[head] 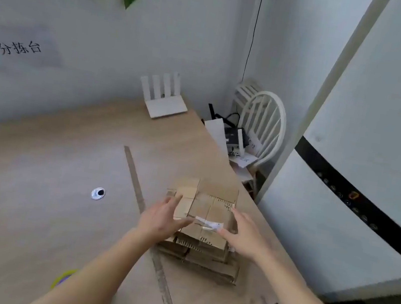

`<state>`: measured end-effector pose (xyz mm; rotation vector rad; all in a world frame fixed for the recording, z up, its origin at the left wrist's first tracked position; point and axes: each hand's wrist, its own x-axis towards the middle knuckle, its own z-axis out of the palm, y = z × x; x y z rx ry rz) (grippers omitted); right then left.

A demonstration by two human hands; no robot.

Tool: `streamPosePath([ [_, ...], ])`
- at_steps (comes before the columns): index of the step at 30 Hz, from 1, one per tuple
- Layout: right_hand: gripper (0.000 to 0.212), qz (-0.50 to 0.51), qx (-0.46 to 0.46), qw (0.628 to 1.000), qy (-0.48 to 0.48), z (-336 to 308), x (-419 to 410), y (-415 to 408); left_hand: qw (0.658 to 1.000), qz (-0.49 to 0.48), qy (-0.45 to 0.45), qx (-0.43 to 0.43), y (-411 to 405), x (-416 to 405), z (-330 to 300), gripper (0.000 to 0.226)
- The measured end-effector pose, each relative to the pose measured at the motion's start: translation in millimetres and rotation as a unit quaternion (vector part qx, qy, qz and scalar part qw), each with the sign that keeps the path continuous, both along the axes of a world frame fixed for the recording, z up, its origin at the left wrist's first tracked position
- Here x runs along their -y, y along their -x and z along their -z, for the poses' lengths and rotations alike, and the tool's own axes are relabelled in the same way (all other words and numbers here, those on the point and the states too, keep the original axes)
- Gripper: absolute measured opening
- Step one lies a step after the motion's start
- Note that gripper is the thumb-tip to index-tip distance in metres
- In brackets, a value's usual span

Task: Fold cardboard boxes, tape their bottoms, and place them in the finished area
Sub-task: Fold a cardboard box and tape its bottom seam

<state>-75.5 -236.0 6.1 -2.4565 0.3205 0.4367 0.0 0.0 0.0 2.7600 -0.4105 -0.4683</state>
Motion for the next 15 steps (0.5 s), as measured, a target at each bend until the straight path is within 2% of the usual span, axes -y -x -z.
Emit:
streamPosePath([
  [6, 0.088, 0.008, -0.044, 0.999, -0.020, 54, 2, -22, 0.996, -0.052, 0.007, -0.077, -19, 13, 52, 0.095],
  [15, 0.088, 0.036, -0.009, 0.998, -0.045, 81, -1, -35, 0.977, -0.124, 0.092, -0.147, -34, 17, 87, 0.119],
])
